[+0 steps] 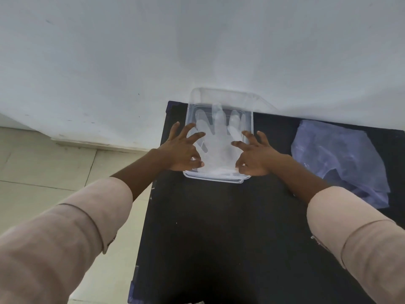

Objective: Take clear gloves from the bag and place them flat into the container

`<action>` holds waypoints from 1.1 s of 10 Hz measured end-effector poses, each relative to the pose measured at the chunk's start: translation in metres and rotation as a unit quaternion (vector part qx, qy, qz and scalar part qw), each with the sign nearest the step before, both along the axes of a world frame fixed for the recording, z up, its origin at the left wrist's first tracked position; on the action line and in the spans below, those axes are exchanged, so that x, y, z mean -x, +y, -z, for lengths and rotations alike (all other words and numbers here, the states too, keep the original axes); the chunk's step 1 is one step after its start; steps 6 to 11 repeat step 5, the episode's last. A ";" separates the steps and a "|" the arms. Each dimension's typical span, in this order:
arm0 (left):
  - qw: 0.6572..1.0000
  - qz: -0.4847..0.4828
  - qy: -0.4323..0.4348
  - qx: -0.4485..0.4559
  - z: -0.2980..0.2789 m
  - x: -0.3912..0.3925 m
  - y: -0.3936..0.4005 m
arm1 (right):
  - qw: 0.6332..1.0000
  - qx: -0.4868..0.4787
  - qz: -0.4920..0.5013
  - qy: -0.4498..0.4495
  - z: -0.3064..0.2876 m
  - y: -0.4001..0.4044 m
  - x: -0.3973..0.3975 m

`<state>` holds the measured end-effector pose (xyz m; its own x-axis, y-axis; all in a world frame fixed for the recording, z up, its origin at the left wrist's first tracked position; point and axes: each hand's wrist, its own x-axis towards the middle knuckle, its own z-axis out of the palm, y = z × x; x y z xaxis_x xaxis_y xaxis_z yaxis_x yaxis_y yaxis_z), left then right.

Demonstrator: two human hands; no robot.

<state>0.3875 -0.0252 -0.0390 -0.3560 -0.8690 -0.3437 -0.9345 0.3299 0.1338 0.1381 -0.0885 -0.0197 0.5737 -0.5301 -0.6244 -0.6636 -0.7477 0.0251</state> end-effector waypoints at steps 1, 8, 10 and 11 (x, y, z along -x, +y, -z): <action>1.000 0.001 -0.001 0.003 0.001 -0.001 -0.001 | 0.999 0.016 -0.014 0.045 -0.003 0.002 -0.004; 0.916 -0.224 0.325 0.076 -0.090 0.041 0.013 | 0.957 0.046 0.108 -0.263 -0.066 0.018 0.017; 0.916 -0.224 0.325 0.076 -0.090 0.041 0.013 | 0.957 0.046 0.108 -0.263 -0.066 0.018 0.017; 0.916 -0.224 0.325 0.076 -0.090 0.041 0.013 | 0.957 0.046 0.108 -0.263 -0.066 0.018 0.017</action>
